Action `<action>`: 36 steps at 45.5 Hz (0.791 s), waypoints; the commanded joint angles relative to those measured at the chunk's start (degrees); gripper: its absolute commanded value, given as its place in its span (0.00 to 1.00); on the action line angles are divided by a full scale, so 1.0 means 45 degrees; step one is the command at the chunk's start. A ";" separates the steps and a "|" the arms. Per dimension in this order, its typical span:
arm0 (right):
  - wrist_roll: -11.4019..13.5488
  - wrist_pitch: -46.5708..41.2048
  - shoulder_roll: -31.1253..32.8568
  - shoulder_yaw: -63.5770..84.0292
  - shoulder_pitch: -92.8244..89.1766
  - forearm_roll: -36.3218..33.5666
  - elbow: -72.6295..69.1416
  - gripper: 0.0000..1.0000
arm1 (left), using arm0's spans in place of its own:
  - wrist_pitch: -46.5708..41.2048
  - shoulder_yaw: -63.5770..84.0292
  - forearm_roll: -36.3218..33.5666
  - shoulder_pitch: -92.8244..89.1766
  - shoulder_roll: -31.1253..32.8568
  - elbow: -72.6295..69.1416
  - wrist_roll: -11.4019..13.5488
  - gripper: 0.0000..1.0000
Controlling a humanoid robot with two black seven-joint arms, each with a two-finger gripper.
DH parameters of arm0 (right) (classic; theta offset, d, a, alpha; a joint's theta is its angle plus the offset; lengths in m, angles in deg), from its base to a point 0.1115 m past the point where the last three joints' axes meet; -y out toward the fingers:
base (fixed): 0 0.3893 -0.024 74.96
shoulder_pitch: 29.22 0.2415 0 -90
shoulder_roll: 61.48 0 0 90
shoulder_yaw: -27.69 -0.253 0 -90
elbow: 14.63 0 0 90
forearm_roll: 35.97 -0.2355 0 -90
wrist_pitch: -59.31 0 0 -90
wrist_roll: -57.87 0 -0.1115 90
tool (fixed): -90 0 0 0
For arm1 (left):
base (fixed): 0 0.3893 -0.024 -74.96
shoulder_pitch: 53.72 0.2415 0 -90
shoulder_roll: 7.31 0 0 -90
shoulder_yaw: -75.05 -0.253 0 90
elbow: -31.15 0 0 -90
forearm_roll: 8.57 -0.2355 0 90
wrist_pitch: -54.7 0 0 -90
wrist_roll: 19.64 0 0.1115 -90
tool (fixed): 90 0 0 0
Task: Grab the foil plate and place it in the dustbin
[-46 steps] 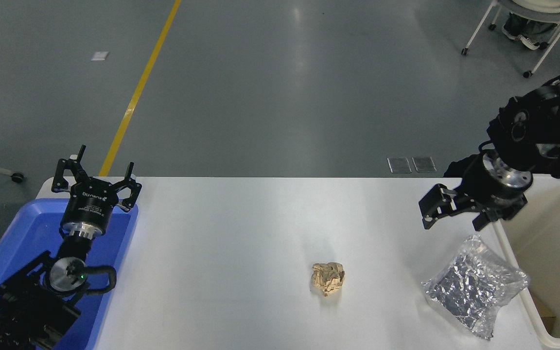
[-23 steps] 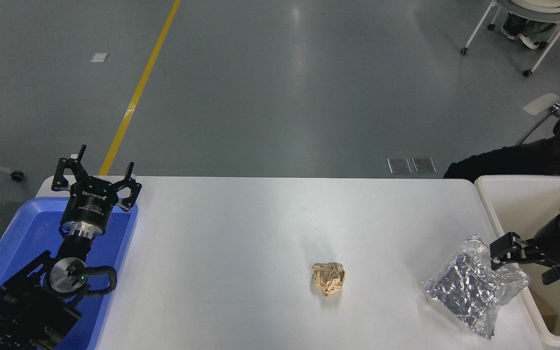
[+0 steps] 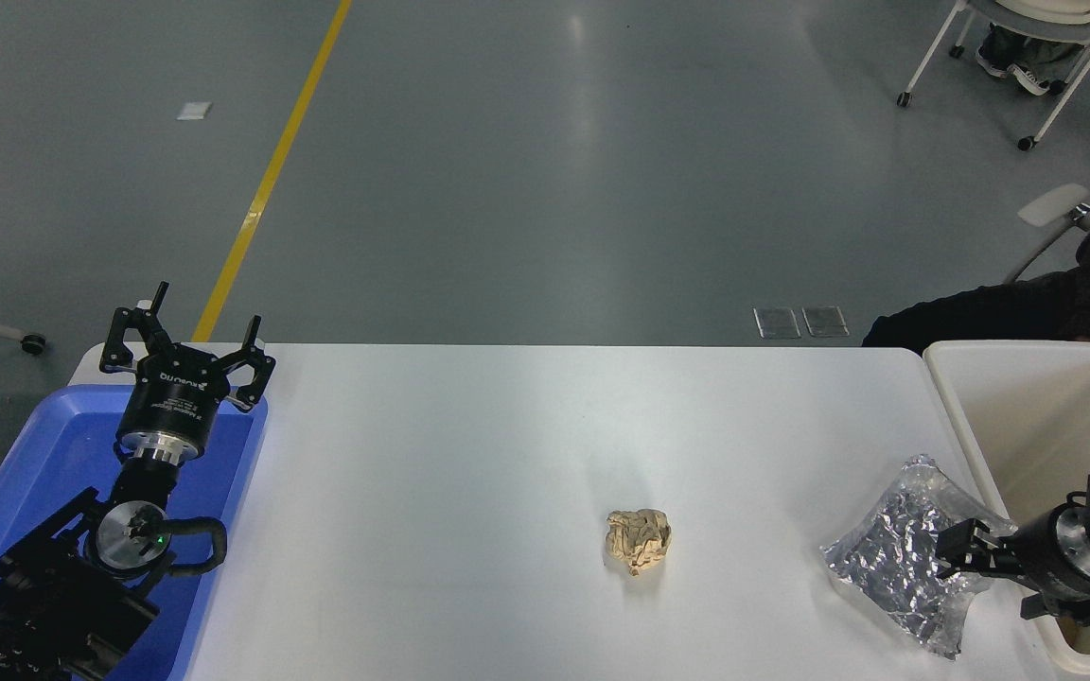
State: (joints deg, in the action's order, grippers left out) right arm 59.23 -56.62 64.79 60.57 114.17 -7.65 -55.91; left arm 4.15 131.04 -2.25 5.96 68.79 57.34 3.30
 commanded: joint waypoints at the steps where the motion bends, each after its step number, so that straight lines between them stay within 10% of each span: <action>1: 0.0009 0.0820 -0.0401 -0.0276 -0.0596 0.0132 0.0639 0.00 | -0.0016 -0.0001 0.0001 0.0000 0.0002 -0.0001 0.0000 1.00; 36: 0.0029 0.0490 0.2156 0.3256 0.5902 0.0035 -0.3616 0.00 | 0.0003 -0.0020 0.0001 0.0000 0.0002 0.0019 0.0000 1.00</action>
State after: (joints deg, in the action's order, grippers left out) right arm 59.24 -53.09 68.71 64.97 123.02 -7.12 -61.82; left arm 4.14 130.96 -2.25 5.96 68.80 57.36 3.30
